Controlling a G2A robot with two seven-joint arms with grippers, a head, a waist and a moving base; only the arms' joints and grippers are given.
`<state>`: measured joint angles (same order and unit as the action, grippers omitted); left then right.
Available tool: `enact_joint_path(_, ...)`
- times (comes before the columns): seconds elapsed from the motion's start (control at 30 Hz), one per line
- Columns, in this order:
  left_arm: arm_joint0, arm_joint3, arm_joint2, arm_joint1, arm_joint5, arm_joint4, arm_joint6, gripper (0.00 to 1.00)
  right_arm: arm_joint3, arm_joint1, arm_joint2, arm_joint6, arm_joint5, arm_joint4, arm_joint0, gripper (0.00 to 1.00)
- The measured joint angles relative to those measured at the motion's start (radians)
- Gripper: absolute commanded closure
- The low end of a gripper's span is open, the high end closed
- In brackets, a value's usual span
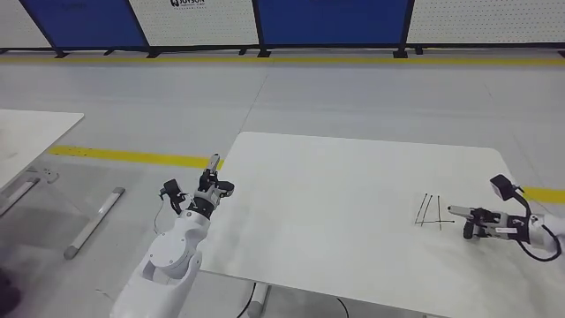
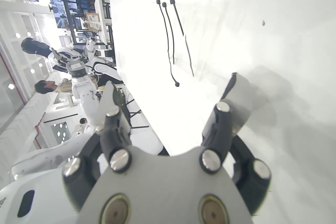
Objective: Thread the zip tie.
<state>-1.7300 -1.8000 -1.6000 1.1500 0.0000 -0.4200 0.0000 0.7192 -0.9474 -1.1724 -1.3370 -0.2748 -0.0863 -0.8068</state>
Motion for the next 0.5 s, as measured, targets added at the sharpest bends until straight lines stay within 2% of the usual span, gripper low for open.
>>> enact_joint_path(0.17, 0.0, 0.0, 0.0, 0.0, 0.0, 0.0, 0.0, 0.0, 0.001, 0.006, -0.009, -0.019, -0.007, -0.017, -0.007, 0.55)
enact_joint_path(0.27, 0.0, 0.0, 0.0, 0.0, 0.0, 0.0, 0.0, 0.0, 0.002, 0.004, 0.0, -0.022, 0.007, -0.013, -0.004, 0.53)
enact_joint_path(0.37, 0.0, 0.0, 0.0, 0.0, 0.0, 0.0, 0.0, 0.0, 0.0, -0.001, 0.016, -0.017, 0.021, -0.007, 0.005, 0.55)
enact_joint_path(0.5, 0.0, 0.0, 0.0, 0.0, 0.0, 0.0, 0.0, 0.0, -0.022, -0.008, 0.031, -0.02, 0.027, -0.012, 0.022, 0.62)
